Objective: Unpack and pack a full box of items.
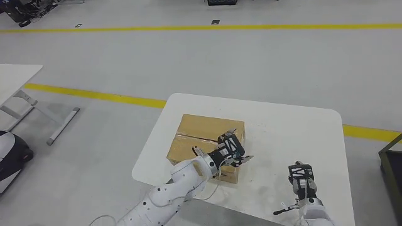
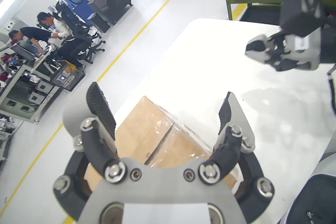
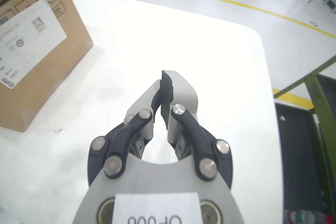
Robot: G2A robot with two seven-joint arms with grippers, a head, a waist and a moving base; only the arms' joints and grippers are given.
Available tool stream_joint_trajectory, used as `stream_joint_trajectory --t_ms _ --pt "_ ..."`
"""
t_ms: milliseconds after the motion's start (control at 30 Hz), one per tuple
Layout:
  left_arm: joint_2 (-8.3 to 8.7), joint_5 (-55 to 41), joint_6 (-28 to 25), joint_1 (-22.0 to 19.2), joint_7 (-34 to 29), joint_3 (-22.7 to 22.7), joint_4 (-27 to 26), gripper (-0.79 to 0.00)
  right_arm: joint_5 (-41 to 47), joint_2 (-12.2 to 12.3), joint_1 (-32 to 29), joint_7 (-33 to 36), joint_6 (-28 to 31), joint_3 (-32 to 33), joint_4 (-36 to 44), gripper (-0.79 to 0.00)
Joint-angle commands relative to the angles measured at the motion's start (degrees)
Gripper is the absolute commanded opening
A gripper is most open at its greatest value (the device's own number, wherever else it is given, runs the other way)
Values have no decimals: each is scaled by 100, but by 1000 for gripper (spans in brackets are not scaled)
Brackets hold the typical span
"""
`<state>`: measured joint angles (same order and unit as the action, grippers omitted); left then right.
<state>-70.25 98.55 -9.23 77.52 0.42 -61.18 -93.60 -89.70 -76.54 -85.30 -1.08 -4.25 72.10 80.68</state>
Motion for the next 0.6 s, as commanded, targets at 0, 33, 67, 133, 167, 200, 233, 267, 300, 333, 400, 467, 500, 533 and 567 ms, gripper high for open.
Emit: stream_joint_trajectory --t_ms 0,33,67,133,167,200,233,267,300,333,400,467,500,533,567 --pt "-64 104 161 -142 -326 259 117 0 -38 43 -269 124 56 184 392 -785" --pt "-91 144 216 -208 -429 351 157 0 -50 55 -341 156 79 229 498 -785" --pt "-114 211 232 -272 -517 440 215 0 -50 63 -397 176 94 261 581 -785" --pt "-155 391 299 -403 -666 589 355 0 -46 70 -472 188 113 282 703 -785" --pt "-174 495 312 -468 -737 667 434 0 -60 71 -494 199 112 278 743 -785" --pt "-189 547 328 -513 -789 714 492 0 -69 71 -502 207 109 273 764 -785" --pt "-214 600 378 -578 -870 777 579 0 -95 71 -506 209 111 259 788 -785" --pt "-239 644 399 -644 -919 847 653 0 -130 71 -507 209 111 245 805 -785" --pt "-270 715 459 -727 -981 920 763 0 -161 70 -507 212 101 229 830 -785" --pt "-291 784 518 -781 -1018 972 839 0 -179 69 -509 216 98 220 851 -785" --pt "-324 880 611 -864 -1081 1037 961 0 -194 69 -516 214 90 217 884 -785" --pt "-352 1191 755 -975 -1106 1110 1149 0 -195 73 -532 211 93 235 919 -785" --pt "-365 1228 787 -1005 -1122 1124 1229 0 -200 75 -540 205 95 249 932 -785" --pt "-371 1292 818 -1035 -1140 1130 1275 0 -193 77 -546 207 90 265 936 -785" --pt "-372 1681 990 -1094 -1076 1174 1338 0 -188 80 -558 221 61 300 942 -785"
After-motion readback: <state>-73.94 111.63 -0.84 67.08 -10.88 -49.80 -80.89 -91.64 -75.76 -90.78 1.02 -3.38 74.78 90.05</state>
